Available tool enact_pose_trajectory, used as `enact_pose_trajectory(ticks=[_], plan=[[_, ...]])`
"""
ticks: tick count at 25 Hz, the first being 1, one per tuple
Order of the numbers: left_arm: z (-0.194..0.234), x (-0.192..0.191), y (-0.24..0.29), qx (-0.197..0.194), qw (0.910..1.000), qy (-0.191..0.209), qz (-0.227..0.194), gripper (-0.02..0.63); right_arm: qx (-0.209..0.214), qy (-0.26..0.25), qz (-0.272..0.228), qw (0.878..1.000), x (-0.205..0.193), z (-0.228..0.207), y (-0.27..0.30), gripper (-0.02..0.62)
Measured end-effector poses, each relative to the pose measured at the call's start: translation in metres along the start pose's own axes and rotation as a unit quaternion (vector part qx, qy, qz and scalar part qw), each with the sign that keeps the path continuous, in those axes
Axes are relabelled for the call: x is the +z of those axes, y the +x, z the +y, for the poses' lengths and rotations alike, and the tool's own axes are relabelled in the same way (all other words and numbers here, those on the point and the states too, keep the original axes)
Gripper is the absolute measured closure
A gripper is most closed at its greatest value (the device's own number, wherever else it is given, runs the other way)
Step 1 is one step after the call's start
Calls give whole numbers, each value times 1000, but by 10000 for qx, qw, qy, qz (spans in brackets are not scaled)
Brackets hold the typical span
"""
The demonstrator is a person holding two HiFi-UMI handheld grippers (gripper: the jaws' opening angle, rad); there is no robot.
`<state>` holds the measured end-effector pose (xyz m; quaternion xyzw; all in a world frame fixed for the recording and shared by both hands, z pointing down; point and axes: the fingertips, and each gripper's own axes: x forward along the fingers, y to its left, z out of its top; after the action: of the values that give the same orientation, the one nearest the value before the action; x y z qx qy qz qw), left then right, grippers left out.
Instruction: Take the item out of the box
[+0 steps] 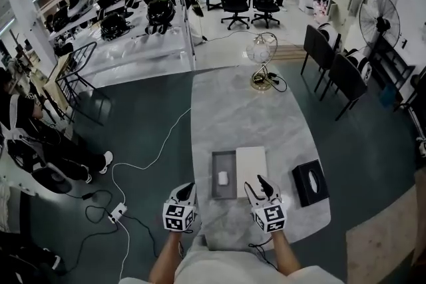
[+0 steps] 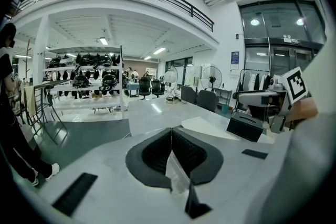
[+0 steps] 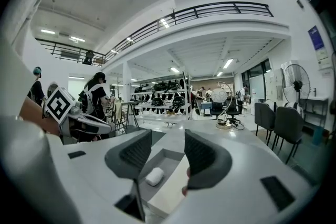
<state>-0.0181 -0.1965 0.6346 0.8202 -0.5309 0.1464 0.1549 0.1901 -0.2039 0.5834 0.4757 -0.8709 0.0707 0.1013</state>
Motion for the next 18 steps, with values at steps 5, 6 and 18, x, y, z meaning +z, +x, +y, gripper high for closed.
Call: enact_pose_trajectory(ticks=[5, 6, 18], plan=[[11, 4, 15, -168, 9999, -25, -8, 591, -81, -78, 149, 9998, -1, 2, 11, 413], [14, 5, 19, -219, 9998, -31, -2, 591, -114, -95, 181, 9997, -1, 2, 15, 413], [35, 4, 63, -827, 9965, -91, 118, 591, -444, -189, 528, 9974, -4, 7, 47, 408]])
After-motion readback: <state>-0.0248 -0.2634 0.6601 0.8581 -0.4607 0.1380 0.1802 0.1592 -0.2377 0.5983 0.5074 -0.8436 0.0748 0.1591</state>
